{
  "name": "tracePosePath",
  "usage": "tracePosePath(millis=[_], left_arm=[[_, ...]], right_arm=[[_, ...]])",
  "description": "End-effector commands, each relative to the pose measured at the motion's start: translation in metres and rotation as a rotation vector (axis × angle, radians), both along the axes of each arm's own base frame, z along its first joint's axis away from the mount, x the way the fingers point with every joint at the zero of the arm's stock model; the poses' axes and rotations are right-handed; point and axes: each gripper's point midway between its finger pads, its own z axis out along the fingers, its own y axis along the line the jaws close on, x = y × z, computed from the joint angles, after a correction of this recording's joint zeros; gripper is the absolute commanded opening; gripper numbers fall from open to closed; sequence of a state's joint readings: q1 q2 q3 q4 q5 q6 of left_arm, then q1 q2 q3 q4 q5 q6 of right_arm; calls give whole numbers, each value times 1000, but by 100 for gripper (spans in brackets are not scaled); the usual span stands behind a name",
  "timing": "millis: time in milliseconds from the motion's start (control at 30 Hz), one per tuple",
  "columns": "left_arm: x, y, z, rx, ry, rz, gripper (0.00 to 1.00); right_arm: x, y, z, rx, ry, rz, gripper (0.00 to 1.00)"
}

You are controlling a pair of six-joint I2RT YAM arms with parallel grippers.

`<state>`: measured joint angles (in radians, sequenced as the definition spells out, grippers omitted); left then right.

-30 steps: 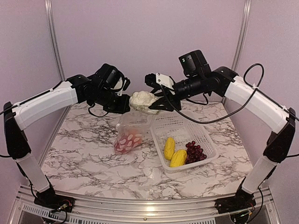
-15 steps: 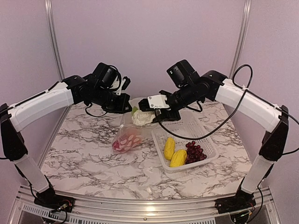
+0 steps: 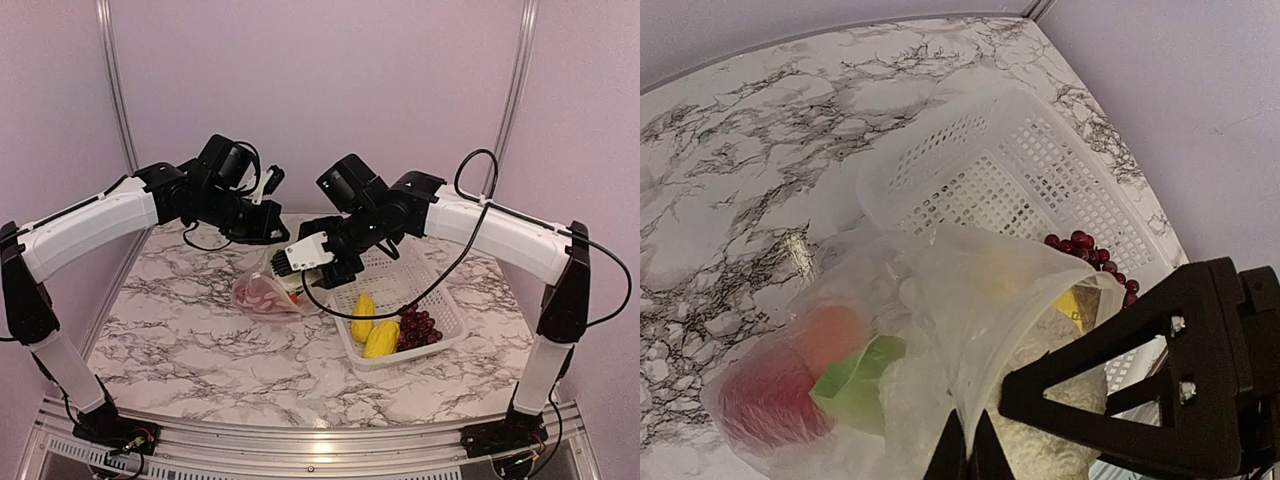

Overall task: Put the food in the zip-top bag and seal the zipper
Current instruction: Place the fake vegetable in the zipper food storage bag, then adjust the zipper food storage bag at the center of the board.

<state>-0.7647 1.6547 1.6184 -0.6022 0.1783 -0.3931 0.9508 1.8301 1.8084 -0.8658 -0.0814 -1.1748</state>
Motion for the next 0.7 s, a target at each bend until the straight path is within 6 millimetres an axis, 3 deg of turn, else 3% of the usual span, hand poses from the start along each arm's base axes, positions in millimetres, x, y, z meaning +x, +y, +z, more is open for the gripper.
tracePosePath(millis=[0, 133, 267, 467, 667], left_arm=[[1, -1, 1, -8, -12, -10, 0], [7, 5, -3, 1, -7, 15, 0], [14, 11, -5, 0, 3, 35, 0], [20, 17, -9, 7, 11, 54, 0], [23, 20, -12, 9, 16, 58, 0]], right_arm=[[26, 5, 44, 105, -127, -114, 80], [9, 1, 58, 150, -53, -109, 82], [-6, -7, 57, 140, 9, -92, 80], [-51, -25, 33, 47, 174, 28, 63], [-76, -34, -3, -56, 234, 68, 58]])
